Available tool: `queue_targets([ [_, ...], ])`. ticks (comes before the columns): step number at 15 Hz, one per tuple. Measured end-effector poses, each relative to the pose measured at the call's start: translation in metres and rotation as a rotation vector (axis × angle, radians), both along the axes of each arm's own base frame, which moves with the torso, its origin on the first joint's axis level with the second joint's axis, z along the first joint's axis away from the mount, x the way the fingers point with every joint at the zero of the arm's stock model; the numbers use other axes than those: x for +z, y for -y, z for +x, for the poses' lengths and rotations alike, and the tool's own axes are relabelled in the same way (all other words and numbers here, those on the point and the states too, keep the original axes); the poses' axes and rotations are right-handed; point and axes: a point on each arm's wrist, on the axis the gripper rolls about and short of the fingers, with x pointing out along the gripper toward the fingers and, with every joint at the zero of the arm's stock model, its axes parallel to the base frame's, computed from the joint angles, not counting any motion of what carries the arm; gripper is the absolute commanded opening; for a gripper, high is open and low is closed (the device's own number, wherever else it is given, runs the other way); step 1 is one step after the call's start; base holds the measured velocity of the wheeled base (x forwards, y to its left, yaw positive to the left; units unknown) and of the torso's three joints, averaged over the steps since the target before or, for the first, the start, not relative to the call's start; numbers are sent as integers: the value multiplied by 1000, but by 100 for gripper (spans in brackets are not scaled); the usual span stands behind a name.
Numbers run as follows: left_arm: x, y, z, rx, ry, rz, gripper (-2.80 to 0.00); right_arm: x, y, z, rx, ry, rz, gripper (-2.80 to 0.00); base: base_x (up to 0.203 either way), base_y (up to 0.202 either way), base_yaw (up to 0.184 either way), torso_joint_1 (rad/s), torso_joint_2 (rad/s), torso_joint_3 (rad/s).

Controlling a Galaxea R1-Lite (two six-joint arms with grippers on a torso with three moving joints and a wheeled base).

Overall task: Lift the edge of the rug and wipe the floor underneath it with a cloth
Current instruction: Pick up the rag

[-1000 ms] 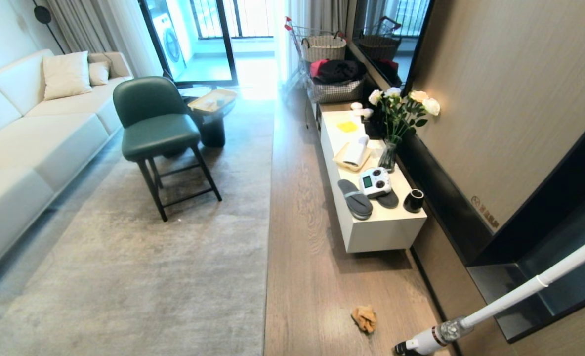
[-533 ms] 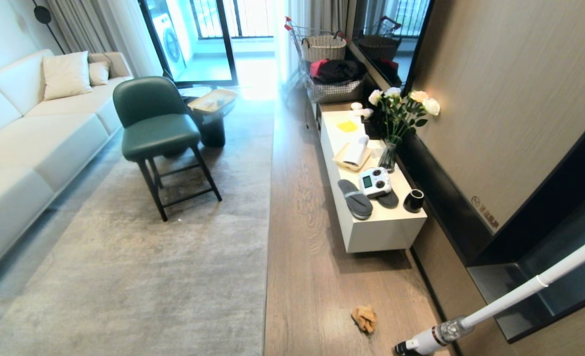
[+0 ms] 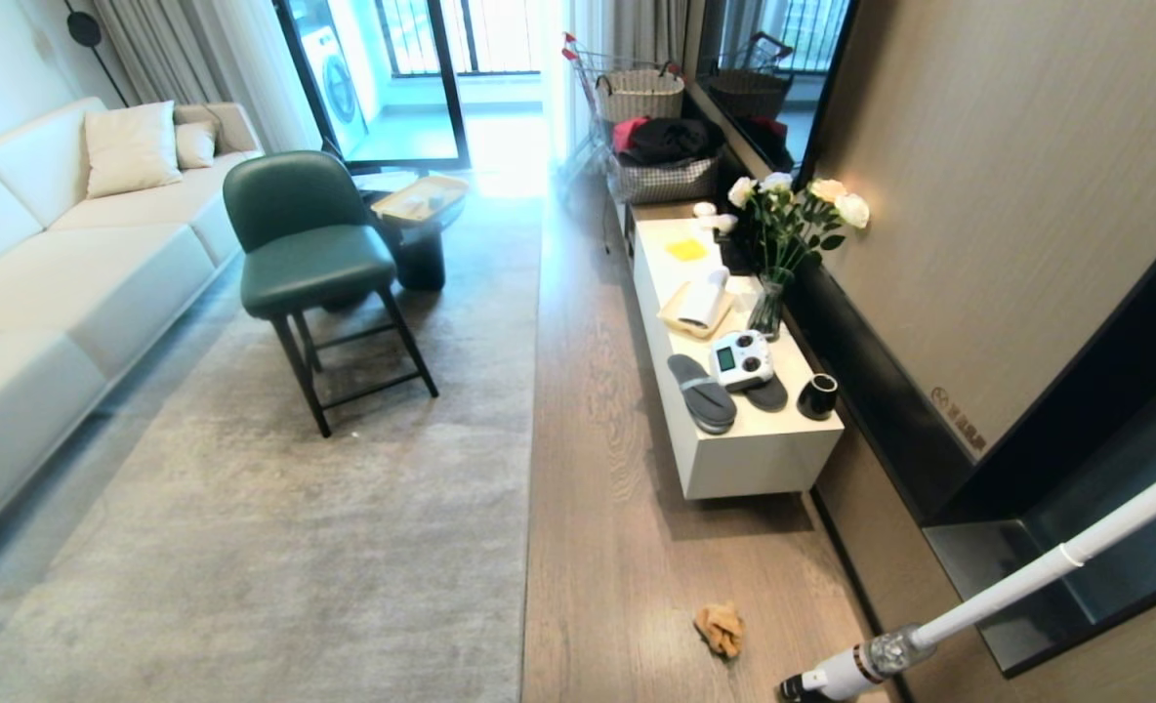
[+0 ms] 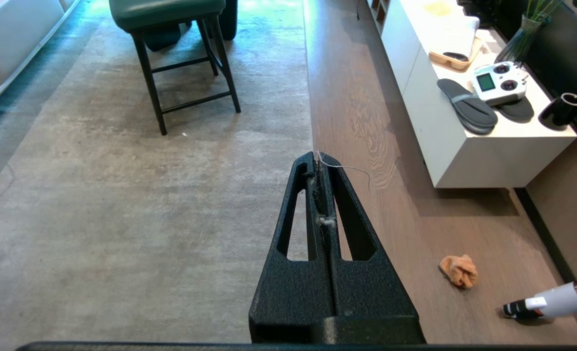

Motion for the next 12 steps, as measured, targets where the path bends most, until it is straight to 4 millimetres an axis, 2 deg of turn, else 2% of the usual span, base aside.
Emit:
queue_targets([
  [12,0,0,0,0,0,1,-280,0,0,0,0,0,0,-280,0,0,0,0,0,0],
])
